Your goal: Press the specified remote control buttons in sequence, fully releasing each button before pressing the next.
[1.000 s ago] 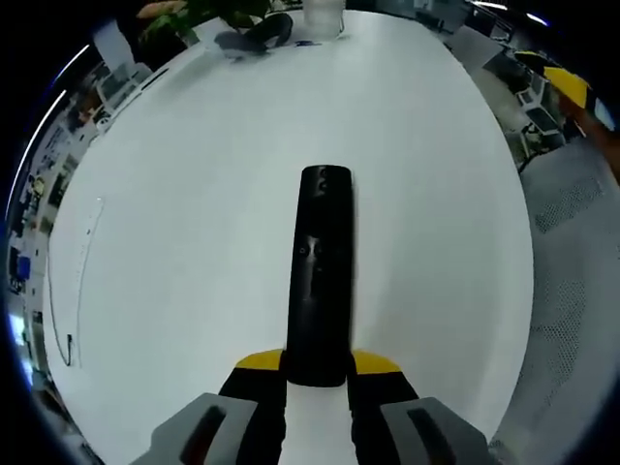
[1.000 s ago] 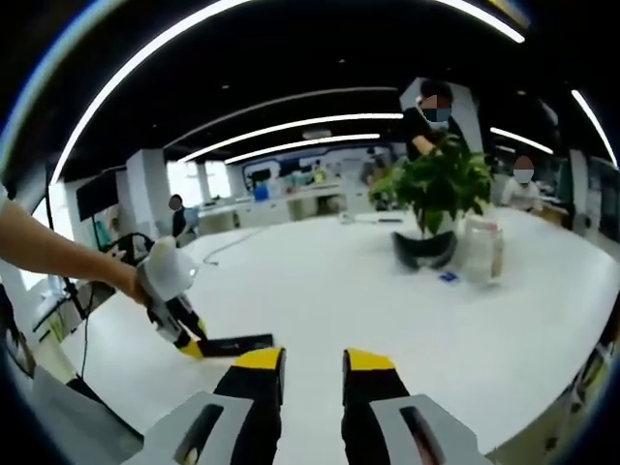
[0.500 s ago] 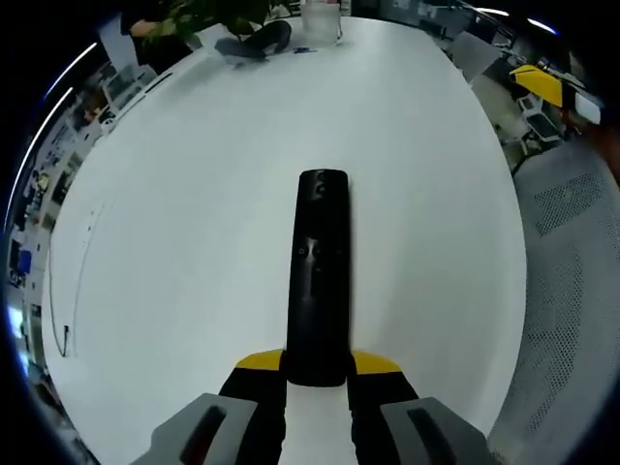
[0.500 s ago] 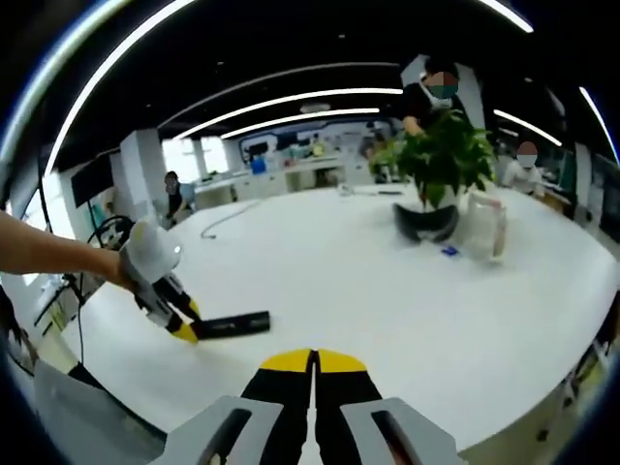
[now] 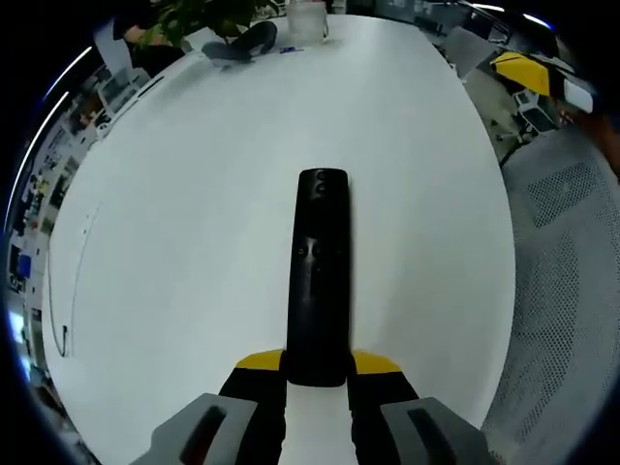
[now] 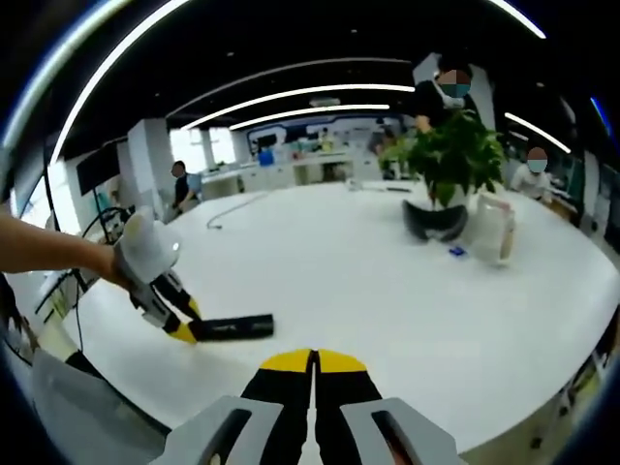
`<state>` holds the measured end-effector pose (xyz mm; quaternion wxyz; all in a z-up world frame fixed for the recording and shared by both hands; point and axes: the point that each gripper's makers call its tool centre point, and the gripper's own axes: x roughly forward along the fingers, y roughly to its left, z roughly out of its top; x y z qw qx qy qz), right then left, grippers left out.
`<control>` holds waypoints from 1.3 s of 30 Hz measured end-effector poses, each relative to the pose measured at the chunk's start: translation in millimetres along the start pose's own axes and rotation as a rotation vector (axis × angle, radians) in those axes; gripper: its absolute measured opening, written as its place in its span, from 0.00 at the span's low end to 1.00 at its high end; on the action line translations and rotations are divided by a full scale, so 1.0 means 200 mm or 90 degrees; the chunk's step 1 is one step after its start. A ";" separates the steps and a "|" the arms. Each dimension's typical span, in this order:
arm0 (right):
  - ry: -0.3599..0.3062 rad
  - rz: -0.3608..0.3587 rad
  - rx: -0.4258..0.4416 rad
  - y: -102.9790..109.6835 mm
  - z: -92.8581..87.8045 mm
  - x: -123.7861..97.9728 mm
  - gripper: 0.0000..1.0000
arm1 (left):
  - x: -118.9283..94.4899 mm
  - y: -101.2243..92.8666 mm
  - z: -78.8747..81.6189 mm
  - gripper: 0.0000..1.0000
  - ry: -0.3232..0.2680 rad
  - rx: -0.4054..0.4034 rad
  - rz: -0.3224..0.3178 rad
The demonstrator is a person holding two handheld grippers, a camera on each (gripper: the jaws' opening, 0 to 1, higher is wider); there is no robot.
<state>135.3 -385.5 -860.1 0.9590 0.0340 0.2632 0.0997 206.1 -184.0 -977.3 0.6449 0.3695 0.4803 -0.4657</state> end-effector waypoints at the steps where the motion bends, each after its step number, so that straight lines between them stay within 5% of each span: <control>1: 0.003 0.000 -0.001 0.00 0.00 0.00 0.00 | 0.00 0.00 0.00 0.23 0.000 0.001 0.000; 26: 0.006 -0.005 -0.005 0.01 0.00 0.01 0.00 | -0.02 -0.13 -0.03 0.23 -0.032 -0.041 0.004; 39: 0.024 -0.014 -0.020 0.00 -0.03 0.02 0.00 | -0.02 -0.25 -0.05 0.23 0.037 -0.019 -0.002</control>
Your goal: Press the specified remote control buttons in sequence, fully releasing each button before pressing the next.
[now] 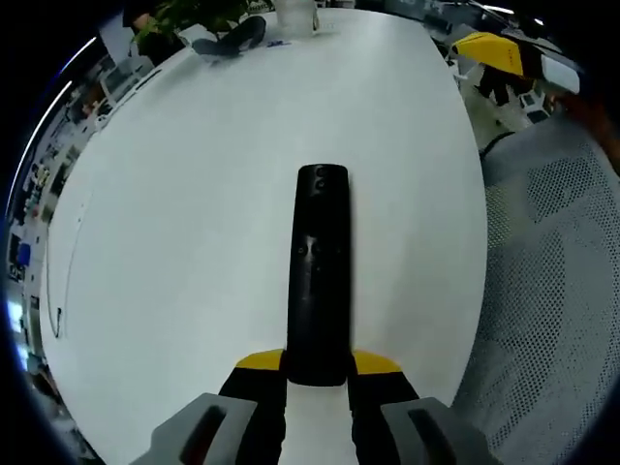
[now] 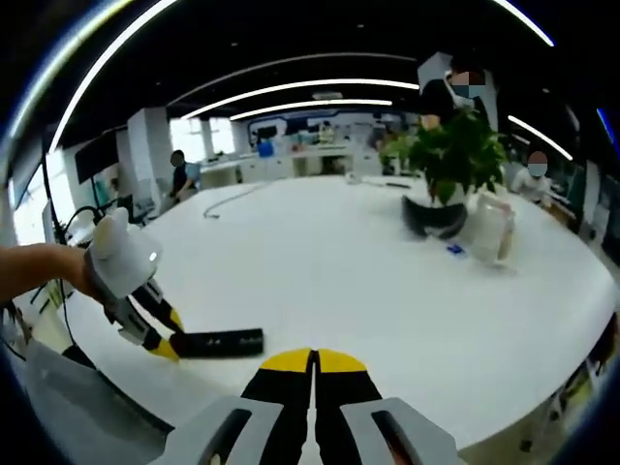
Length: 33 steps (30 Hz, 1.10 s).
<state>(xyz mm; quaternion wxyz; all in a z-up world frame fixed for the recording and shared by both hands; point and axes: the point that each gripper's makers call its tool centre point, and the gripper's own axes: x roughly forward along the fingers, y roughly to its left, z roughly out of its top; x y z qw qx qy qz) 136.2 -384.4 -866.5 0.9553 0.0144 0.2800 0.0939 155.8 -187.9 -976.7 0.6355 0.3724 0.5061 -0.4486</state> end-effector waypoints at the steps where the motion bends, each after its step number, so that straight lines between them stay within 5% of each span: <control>1: 0.005 -0.003 -0.004 0.00 -0.01 0.00 0.00 | 0.00 -0.02 -0.01 0.23 0.012 0.011 -0.001; 22: -0.004 -0.007 -0.003 -0.01 0.00 0.00 0.00 | -0.01 -0.15 -0.06 0.23 0.049 0.013 0.003; 33: 0.010 0.001 -0.020 0.00 -0.02 0.01 0.00 | -0.02 -0.22 -0.08 0.23 0.020 -0.010 0.005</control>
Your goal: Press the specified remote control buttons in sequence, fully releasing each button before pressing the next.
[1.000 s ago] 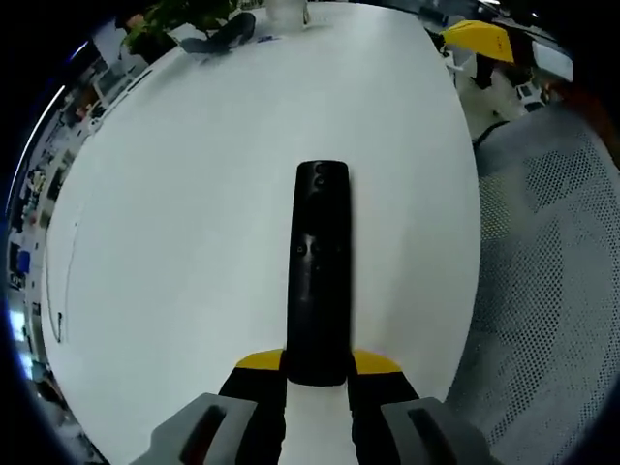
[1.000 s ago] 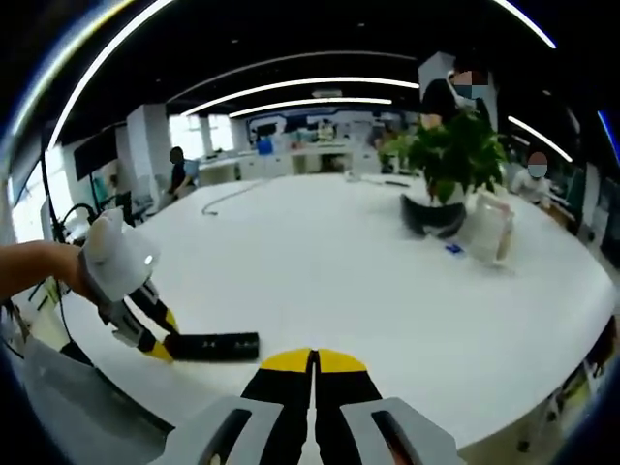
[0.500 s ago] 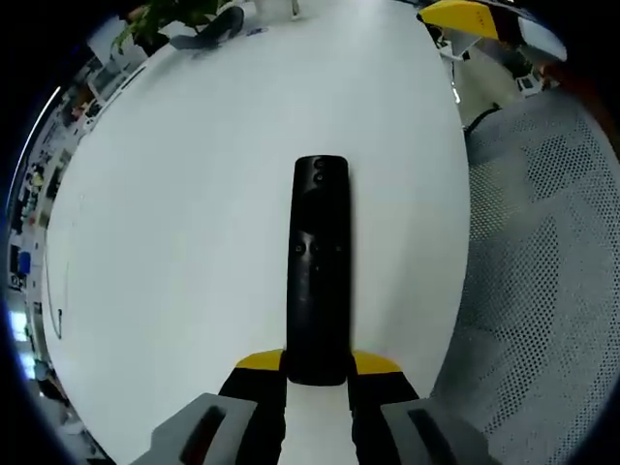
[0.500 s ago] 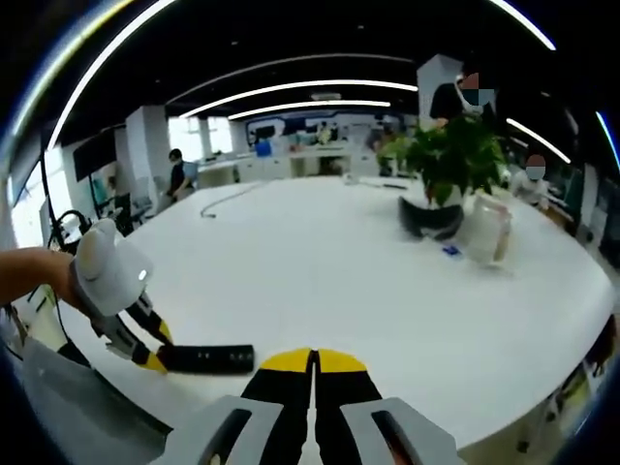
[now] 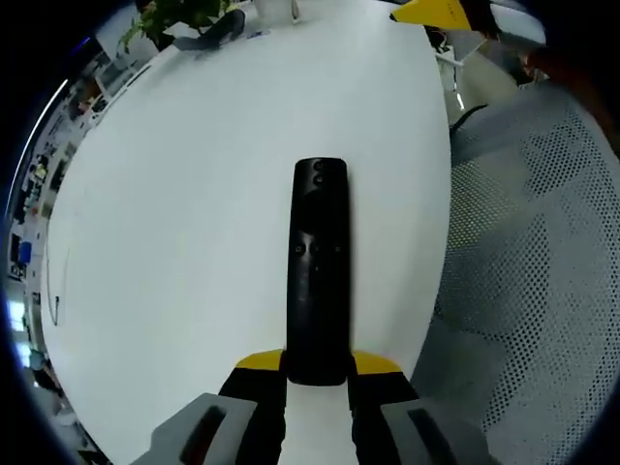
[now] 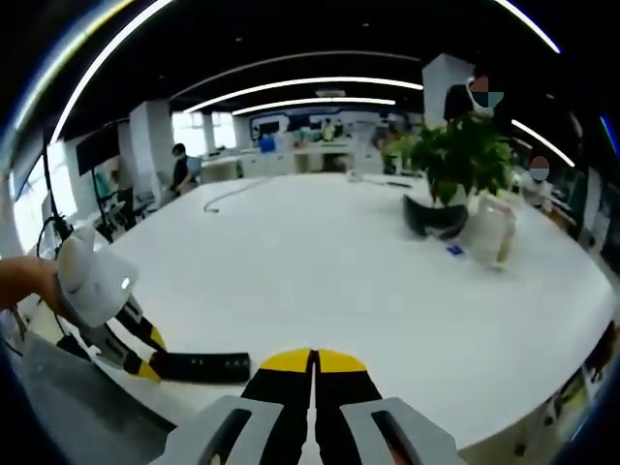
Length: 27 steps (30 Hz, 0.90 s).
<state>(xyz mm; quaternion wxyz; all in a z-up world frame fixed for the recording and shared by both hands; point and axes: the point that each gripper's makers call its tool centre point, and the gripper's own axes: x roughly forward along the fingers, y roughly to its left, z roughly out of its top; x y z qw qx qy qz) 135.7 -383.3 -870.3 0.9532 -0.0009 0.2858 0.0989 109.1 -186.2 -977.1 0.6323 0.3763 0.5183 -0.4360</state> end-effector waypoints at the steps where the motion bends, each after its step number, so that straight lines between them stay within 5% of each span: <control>1: 0.000 0.000 0.000 0.00 0.00 0.00 0.00 | 0.00 0.00 0.00 0.23 0.000 -0.002 0.000; 27: 0.018 -0.006 0.010 0.00 -0.02 0.00 0.00 | -0.01 -0.02 -0.01 0.23 -0.026 -0.034 0.002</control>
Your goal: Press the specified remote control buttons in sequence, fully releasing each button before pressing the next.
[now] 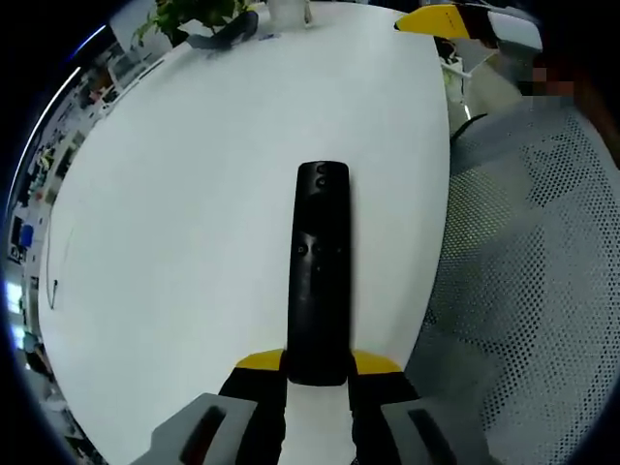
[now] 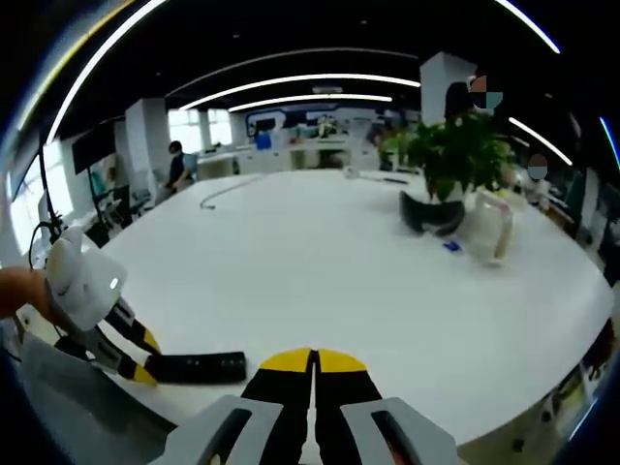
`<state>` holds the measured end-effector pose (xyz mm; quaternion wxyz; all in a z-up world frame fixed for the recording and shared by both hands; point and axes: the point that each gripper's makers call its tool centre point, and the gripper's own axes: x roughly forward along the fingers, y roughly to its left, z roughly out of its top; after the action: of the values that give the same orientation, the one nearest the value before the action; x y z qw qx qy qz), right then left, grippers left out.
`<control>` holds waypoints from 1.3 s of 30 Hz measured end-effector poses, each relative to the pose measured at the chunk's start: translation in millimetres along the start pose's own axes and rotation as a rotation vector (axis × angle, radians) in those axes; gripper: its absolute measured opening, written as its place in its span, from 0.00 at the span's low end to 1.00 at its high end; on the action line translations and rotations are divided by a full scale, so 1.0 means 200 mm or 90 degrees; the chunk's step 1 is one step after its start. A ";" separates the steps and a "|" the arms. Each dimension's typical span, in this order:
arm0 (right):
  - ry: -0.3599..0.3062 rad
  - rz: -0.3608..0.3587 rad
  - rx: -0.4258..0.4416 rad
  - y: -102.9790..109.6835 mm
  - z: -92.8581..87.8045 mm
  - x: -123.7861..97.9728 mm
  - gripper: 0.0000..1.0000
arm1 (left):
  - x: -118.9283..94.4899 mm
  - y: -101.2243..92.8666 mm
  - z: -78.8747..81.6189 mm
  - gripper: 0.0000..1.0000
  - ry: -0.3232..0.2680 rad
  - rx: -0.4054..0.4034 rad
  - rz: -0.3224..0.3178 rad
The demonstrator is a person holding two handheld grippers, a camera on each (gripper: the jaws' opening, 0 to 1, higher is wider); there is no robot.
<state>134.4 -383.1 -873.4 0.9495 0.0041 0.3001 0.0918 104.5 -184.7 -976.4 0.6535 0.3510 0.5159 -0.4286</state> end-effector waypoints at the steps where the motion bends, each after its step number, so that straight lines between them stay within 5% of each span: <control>1: 0.003 0.002 0.001 0.00 0.00 0.00 0.00 | 0.00 0.00 0.00 0.23 -0.006 0.001 -0.002; 7: 0.012 0.006 -0.011 0.02 -0.01 0.00 0.00 | -0.01 -0.01 0.00 0.23 -0.033 0.008 0.000; 14: 0.091 0.053 0.026 0.08 -0.09 0.00 0.00 | -0.01 -0.06 -0.01 0.23 -0.060 -0.005 0.004; 19: 0.145 0.137 0.107 0.19 -0.10 0.00 0.00 | -0.02 -0.10 -0.02 0.23 -0.089 -0.013 0.009; 24: 0.189 0.171 0.188 0.26 -0.05 0.04 0.00 | -0.03 -0.13 -0.02 0.23 -0.127 -0.031 0.014; 25: 0.238 0.212 0.212 0.33 -0.05 0.06 0.00 | -0.03 -0.13 -0.02 0.23 -0.132 -0.034 0.015; 32: 0.368 0.265 0.253 0.44 -0.21 0.22 0.00 | -0.04 -0.15 -0.02 0.23 -0.203 -0.034 0.016; 34: 0.374 0.287 0.284 0.46 -0.23 0.24 0.00 | -0.04 -0.14 -0.02 0.23 -0.222 -0.042 0.017; 39: 0.381 0.255 0.320 0.42 -0.32 0.25 0.00 | -0.05 -0.15 -0.02 0.23 -0.280 -0.049 0.020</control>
<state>123.3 -295.4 -949.2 0.7536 0.2660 0.5684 0.1955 74.1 -190.1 -968.4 0.7699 0.2316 0.3714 -0.4644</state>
